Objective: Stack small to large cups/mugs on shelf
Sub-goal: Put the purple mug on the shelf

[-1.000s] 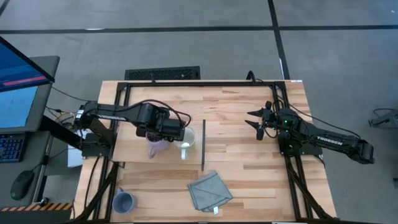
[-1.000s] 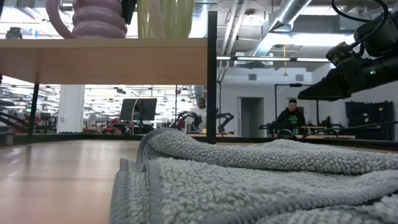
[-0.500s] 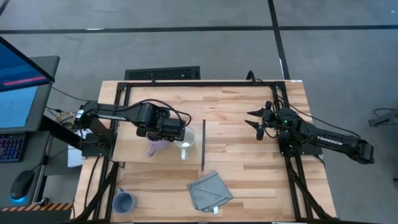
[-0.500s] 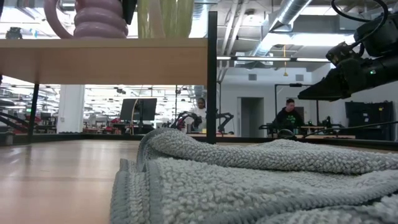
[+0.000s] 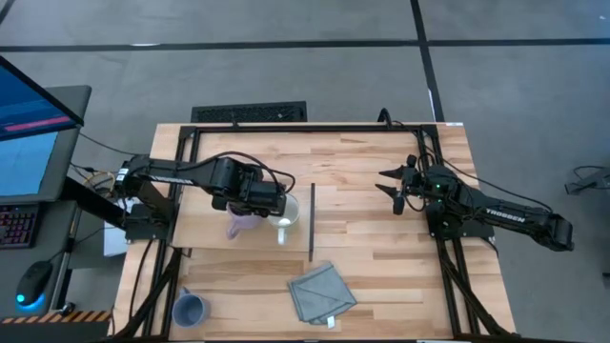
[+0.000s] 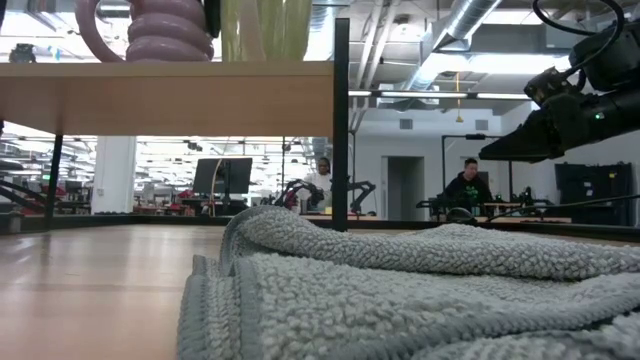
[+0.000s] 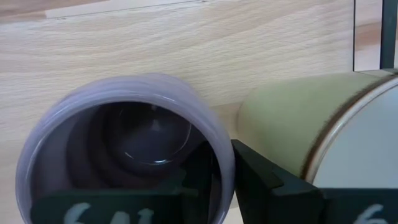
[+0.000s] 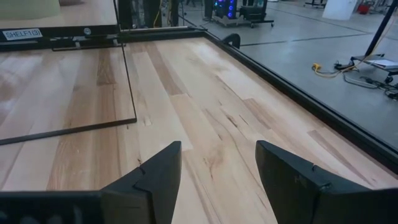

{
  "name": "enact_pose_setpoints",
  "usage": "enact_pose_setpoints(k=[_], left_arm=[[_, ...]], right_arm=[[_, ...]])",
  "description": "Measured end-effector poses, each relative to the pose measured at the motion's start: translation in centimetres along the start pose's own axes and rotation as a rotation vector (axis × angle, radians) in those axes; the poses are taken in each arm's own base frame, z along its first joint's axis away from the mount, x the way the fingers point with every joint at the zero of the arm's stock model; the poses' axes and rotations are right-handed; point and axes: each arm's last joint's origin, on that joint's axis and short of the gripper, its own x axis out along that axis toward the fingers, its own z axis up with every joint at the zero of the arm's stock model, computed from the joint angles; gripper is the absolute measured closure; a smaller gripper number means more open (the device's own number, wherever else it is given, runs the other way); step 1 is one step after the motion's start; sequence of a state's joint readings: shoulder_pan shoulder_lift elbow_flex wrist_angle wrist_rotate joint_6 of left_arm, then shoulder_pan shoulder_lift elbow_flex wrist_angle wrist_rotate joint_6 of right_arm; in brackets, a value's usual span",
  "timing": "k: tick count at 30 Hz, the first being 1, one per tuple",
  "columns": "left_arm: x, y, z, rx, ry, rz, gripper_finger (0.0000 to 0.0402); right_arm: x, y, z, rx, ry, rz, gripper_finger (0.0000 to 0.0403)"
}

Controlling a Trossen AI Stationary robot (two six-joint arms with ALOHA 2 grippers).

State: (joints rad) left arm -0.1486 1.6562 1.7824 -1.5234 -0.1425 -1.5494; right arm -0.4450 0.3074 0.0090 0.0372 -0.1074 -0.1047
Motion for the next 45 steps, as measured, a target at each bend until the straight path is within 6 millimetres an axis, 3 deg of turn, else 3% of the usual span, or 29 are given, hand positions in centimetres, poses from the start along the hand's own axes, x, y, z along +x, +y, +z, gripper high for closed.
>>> enact_pose_setpoints(k=[8,24,45], left_arm=[[0.00,0.03,0.00,-0.003,-0.001,0.004,0.0347],[0.03,0.45,0.25,-0.010,-0.003,0.046,0.0253],[0.01,0.55,0.83,-0.062,-0.048,0.049,0.0245]], right_arm=[[0.00,0.00,0.00,0.000,0.000,0.000,0.0173],[0.00,0.00,0.00,0.000,0.000,0.000,0.0173],[0.00,0.00,0.00,0.000,0.000,0.000,0.0173]])
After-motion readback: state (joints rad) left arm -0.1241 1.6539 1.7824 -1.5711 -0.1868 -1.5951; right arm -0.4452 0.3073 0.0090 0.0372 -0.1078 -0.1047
